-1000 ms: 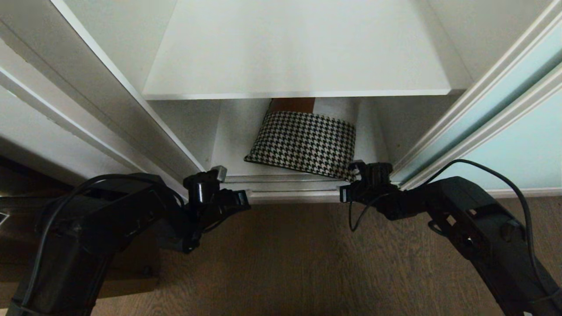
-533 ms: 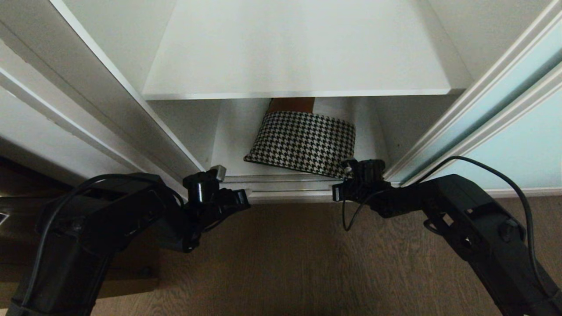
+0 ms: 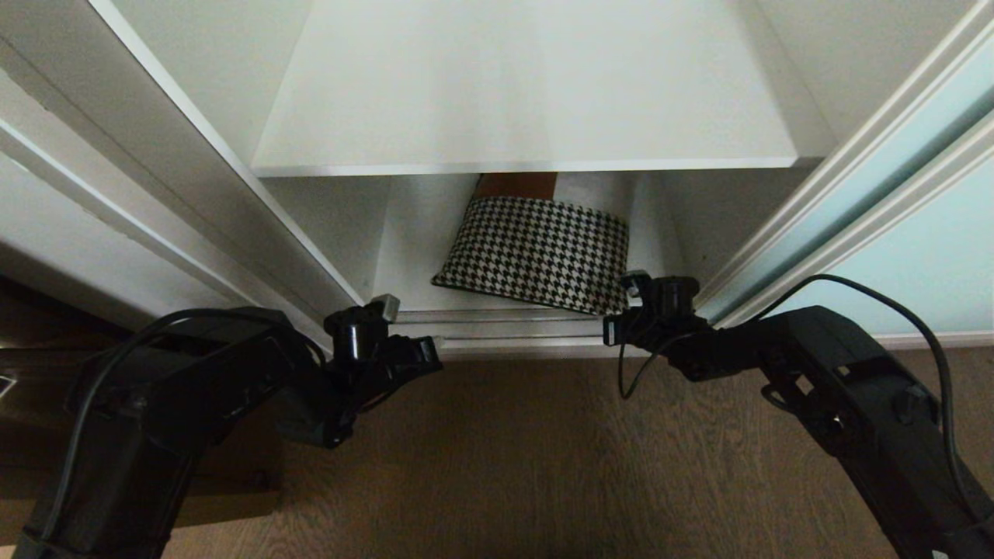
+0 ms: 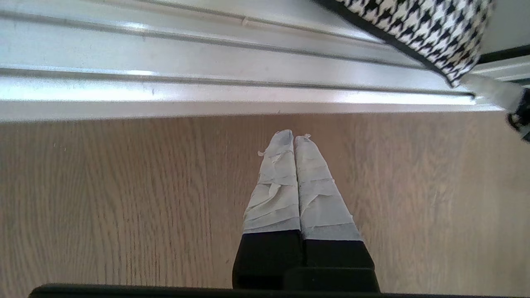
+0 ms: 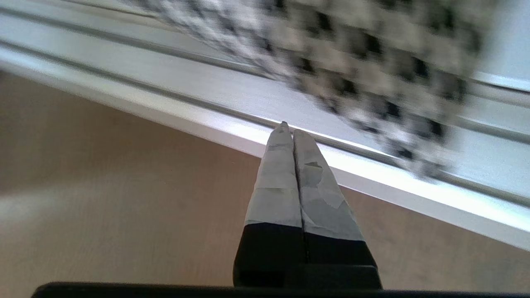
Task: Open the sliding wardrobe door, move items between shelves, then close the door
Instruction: Place the pillow on the lower shelf
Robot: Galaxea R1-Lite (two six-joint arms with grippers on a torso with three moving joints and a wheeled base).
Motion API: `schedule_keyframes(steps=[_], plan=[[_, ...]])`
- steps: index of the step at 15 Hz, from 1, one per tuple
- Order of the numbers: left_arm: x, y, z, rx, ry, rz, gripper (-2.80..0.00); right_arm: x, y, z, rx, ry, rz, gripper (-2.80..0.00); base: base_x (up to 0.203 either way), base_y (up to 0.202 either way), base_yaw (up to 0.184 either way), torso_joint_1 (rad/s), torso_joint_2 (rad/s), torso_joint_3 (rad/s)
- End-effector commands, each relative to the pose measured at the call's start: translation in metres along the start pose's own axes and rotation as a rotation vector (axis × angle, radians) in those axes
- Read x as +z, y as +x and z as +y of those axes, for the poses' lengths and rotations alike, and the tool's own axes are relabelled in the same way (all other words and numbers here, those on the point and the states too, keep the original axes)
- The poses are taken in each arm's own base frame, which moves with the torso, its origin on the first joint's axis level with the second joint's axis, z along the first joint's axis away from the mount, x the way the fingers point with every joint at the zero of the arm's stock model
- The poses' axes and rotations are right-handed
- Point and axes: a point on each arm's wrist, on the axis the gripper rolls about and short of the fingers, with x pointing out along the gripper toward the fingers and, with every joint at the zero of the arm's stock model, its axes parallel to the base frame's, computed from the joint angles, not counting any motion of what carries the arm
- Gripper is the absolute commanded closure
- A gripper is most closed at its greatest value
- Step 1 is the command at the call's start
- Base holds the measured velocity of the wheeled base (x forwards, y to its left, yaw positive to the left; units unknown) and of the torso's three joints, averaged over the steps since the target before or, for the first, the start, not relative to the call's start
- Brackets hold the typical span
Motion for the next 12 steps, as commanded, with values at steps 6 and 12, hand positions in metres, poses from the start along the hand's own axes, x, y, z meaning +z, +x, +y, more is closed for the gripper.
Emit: schedule_keyframes(steps=[6, 12], plan=[[-0.009, 0.007, 0.004, 0.045, -0.002, 0.010, 0.00, -0.015, 0.003, 0.000, -0.013, 0.009, 0.067, 0.00, 0.000, 0.000, 0.000, 0.000, 0.00, 0.000], [-0.025, 0.016, 0.012, 0.055, 0.034, -0.043, 0.00, -0.026, 0.005, -0.003, -0.041, 0.009, 0.110, 0.00, 0.000, 0.000, 0.000, 0.000, 0.00, 0.000]])
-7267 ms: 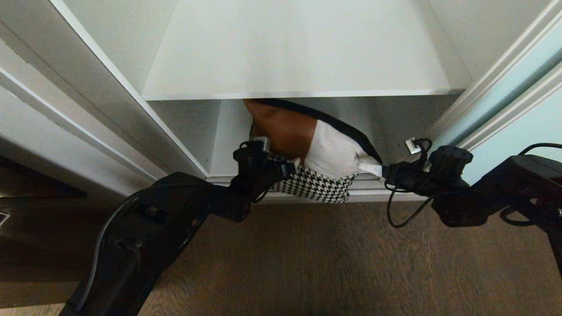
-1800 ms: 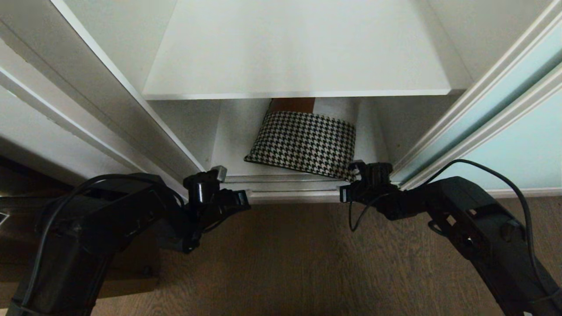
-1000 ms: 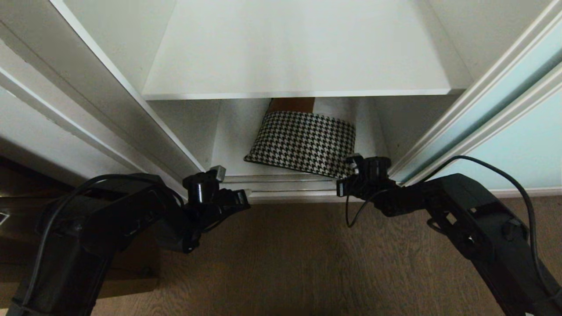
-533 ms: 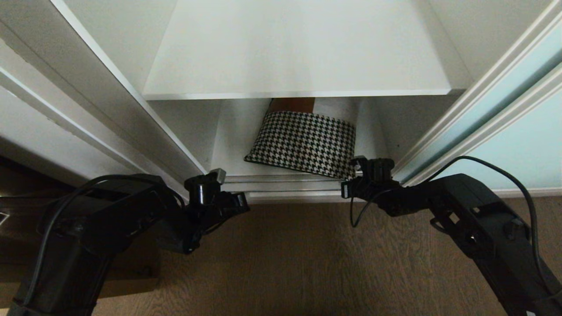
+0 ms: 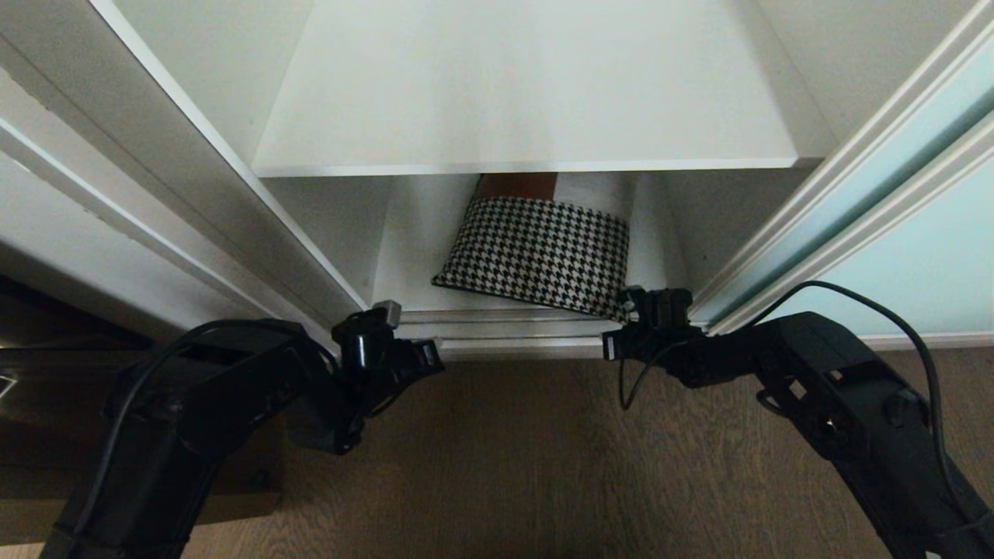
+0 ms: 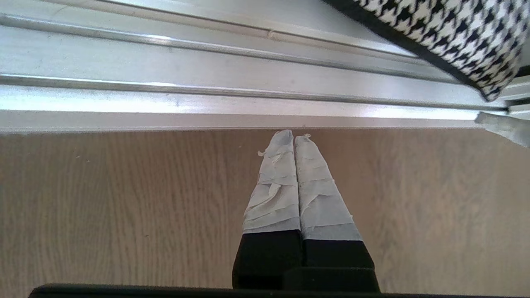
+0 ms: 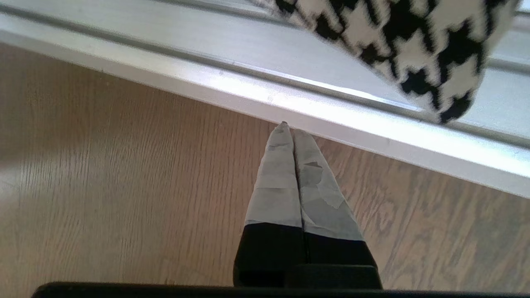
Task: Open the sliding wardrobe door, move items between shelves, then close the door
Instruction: Place the pillow on the lower shelf
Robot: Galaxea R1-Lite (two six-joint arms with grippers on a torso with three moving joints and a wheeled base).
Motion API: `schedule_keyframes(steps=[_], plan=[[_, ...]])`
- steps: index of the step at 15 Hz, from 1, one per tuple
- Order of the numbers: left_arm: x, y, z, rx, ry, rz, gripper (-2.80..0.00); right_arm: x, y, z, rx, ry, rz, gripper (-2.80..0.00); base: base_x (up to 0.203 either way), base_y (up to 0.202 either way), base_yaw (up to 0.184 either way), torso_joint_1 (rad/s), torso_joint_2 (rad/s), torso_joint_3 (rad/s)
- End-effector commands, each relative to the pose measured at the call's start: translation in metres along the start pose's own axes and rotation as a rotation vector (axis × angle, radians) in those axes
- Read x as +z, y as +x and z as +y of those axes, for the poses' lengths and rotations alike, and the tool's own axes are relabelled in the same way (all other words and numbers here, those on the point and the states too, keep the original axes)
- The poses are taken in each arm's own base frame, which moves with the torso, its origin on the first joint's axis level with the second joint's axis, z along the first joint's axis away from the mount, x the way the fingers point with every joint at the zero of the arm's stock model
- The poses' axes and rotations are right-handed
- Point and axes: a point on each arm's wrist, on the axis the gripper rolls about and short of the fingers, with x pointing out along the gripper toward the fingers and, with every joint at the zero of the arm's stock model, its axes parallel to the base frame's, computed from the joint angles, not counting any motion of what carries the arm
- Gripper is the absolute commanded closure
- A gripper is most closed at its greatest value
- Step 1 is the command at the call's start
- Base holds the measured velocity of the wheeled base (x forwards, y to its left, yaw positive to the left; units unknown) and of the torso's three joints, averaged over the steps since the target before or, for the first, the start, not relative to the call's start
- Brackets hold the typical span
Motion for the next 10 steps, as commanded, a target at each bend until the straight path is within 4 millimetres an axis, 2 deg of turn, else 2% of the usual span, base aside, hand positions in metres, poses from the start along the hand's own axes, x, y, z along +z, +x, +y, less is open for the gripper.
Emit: schedule_keyframes(steps=[1, 5, 10], plan=[[-0.0141, 0.0024, 0.0051, 0.007, 0.021, 0.024, 0.00, -0.0046, 0.0021, -0.0014, -0.002, 0.000, 0.005, 0.00, 0.000, 0.000, 0.000, 0.000, 0.00, 0.000], [-0.0195, 0.0034, 0.0072, 0.001, 0.047, 0.007, 0.00, 0.0032, -0.0013, -0.0029, -0.003, -0.018, -0.013, 0.00, 0.000, 0.000, 0.000, 0.000, 0.00, 0.000], [-0.0209, 0.0036, 0.0079, 0.001, 0.060, 0.007, 0.00, -0.0035, 0.0013, -0.0054, -0.007, -0.016, 0.000, 0.00, 0.000, 0.000, 0.000, 0.000, 0.00, 0.000]])
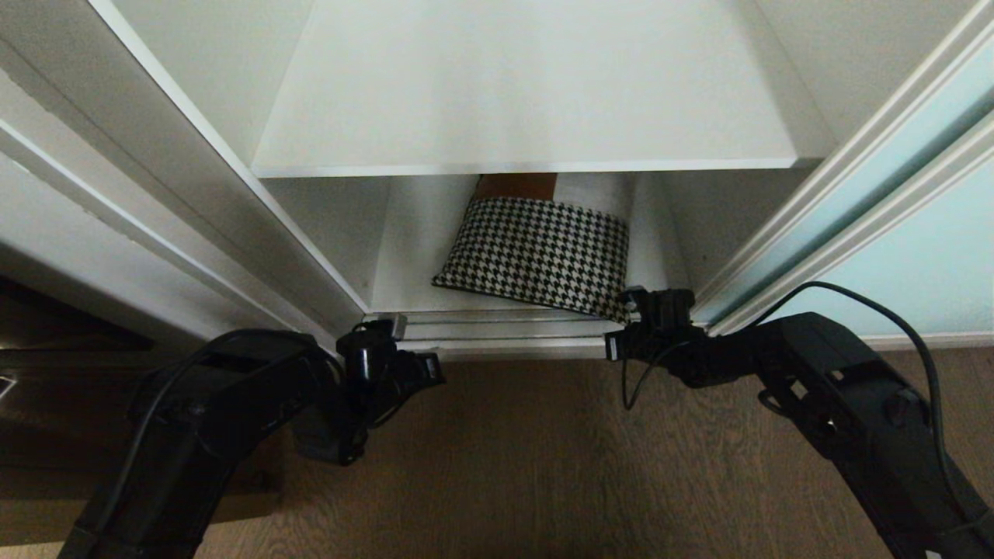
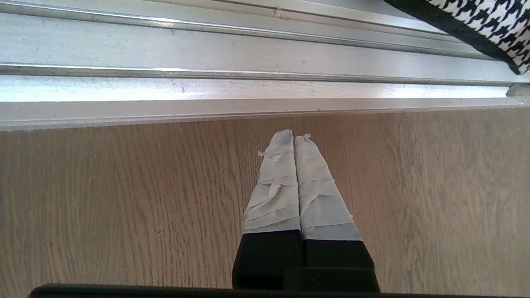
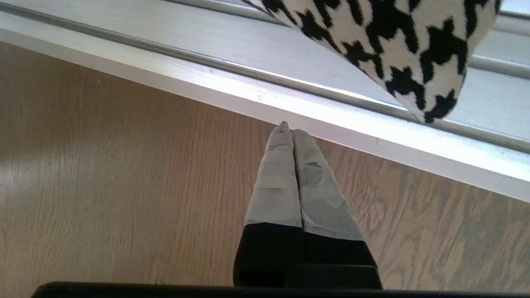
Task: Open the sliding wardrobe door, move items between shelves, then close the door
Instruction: Place the pillow on the lower shelf
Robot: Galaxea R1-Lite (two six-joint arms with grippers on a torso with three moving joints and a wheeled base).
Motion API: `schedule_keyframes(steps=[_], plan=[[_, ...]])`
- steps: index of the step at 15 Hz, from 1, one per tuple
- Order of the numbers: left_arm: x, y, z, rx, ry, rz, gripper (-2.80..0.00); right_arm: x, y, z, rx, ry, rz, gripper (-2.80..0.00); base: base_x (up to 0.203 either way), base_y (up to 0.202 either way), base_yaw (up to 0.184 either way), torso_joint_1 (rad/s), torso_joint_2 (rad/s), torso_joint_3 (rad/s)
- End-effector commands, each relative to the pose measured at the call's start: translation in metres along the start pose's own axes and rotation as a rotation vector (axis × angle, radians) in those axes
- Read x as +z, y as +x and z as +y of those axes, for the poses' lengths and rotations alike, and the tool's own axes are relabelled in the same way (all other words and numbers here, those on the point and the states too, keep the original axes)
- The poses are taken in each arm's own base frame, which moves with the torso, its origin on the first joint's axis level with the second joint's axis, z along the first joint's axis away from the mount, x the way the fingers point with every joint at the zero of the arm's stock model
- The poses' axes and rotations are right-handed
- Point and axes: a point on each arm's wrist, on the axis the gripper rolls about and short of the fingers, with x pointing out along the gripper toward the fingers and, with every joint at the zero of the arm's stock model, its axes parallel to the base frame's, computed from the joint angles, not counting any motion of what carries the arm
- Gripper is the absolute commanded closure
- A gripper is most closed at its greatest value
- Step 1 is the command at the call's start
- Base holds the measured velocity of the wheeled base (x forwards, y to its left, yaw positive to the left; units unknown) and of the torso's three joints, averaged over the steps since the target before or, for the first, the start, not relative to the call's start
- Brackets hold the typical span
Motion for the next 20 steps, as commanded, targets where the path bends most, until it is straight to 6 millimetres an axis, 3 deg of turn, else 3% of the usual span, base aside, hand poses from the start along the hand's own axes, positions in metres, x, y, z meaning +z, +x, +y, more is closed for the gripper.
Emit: schedule_keyframes(steps=[1, 6, 16, 20], plan=[[-0.003, 0.000, 0.001, -0.002, -0.001, -0.002, 0.00, -0.003, 0.001, -0.001, -0.001, 0.002, 0.006, 0.00, 0.058, 0.000, 0.002, -0.002, 0.00, 0.002], [-0.001, 0.001, 0.001, -0.009, 0.003, -0.020, 0.00, -0.006, 0.002, -0.002, 0.000, 0.003, 0.012, 0.00, 0.158, 0.000, 0.000, 0.006, 0.00, 0.004], [0.002, 0.001, 0.000, -0.021, 0.009, -0.057, 0.00, 0.003, 0.000, -0.003, -0.083, -0.074, -0.021, 0.00, 0.000, 0.000, 0.000, 0.000, 0.00, 0.000], [0.003, 0.000, 0.000, -0.024, 0.011, -0.068, 0.00, 0.011, 0.000, -0.003, -0.084, -0.098, -0.116, 0.00, 0.000, 0.000, 0.000, 0.000, 0.00, 0.000]])
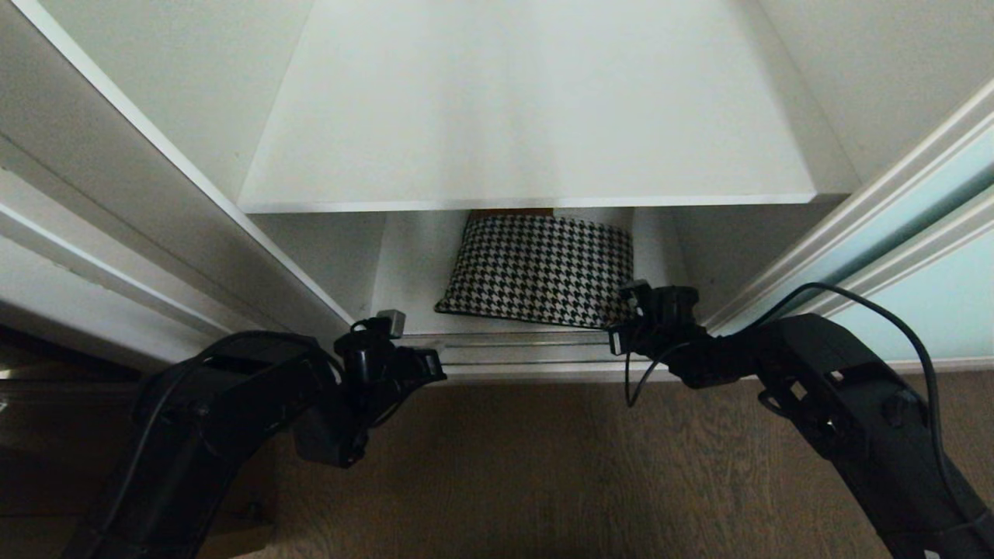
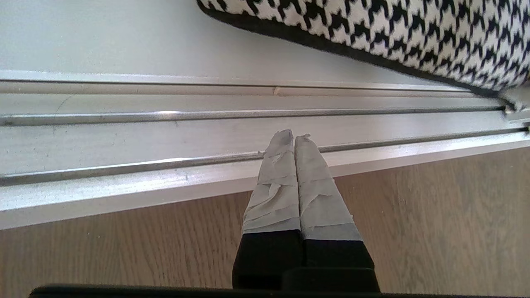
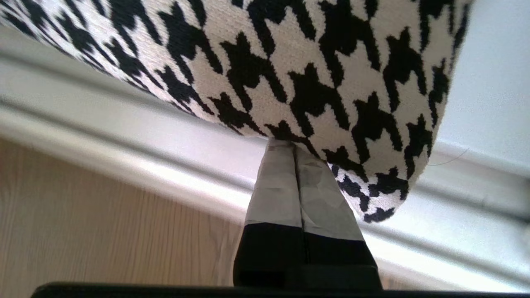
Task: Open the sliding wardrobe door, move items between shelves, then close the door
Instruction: Place the pillow on the lower shelf
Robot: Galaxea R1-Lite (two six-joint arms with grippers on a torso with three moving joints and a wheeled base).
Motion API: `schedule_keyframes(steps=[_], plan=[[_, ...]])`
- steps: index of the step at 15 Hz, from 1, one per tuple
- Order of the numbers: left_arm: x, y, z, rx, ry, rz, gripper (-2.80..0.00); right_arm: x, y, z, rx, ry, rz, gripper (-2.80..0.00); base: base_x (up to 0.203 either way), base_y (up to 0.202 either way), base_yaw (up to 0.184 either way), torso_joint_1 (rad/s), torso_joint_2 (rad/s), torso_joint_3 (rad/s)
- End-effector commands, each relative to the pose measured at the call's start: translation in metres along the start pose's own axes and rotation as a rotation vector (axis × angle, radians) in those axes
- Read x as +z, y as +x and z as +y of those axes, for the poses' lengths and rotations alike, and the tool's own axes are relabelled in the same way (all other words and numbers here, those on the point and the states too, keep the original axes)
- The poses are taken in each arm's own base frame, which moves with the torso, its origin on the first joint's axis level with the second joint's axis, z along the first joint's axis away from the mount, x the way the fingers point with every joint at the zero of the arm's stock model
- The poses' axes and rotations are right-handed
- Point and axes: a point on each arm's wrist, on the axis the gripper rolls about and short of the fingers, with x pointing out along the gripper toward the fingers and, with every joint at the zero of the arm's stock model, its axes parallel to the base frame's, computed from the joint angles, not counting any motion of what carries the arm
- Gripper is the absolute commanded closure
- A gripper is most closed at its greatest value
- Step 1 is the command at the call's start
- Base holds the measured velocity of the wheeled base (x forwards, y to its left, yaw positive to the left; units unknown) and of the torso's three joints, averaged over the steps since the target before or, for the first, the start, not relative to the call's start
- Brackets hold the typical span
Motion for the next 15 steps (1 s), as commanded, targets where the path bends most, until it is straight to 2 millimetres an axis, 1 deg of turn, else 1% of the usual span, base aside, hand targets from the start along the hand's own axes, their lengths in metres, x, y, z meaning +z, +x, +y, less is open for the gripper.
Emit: schedule_keyframes(steps=[1, 4, 7, 9, 10, 12, 15], plan=[[0.000, 0.000, -0.001, -0.004, 0.001, -0.012, 0.00, 0.006, 0.000, 0.002, 0.010, -0.009, -0.053, 0.00, 0.000, 0.000, 0.000, 0.000, 0.00, 0.000], [0.000, 0.000, 0.000, -0.005, 0.001, -0.015, 0.00, 0.014, -0.003, 0.004, 0.015, -0.015, -0.071, 0.00, 0.000, 0.000, 0.000, 0.000, 0.00, 0.000], [0.001, 0.000, 0.000, -0.005, 0.001, -0.015, 0.00, 0.010, -0.002, -0.002, -0.017, -0.048, -0.068, 0.00, 0.000, 0.000, 0.000, 0.000, 0.00, 0.000], [0.000, -0.002, -0.001, -0.008, -0.001, -0.005, 0.00, 0.012, -0.001, -0.001, -0.052, -0.044, -0.106, 0.00, 0.000, 0.000, 0.000, 0.000, 0.00, 0.000], [-0.001, -0.006, -0.002, -0.007, -0.004, 0.011, 0.00, 0.013, -0.001, 0.003, -0.062, -0.044, -0.136, 0.00, 0.000, 0.000, 0.000, 0.000, 0.00, 0.000], [0.004, -0.016, -0.006, -0.033, -0.008, 0.032, 0.00, 0.018, -0.005, 0.012, -0.077, -0.049, -0.174, 0.00, 0.000, 0.000, 0.000, 0.000, 0.00, 0.000], [0.022, -0.028, -0.026, -0.076, 0.007, 0.019, 0.00, 0.024, -0.023, 0.021, -0.060, -0.053, -0.128, 0.00, 0.000, 0.000, 0.000, 0.000, 0.00, 0.000]])
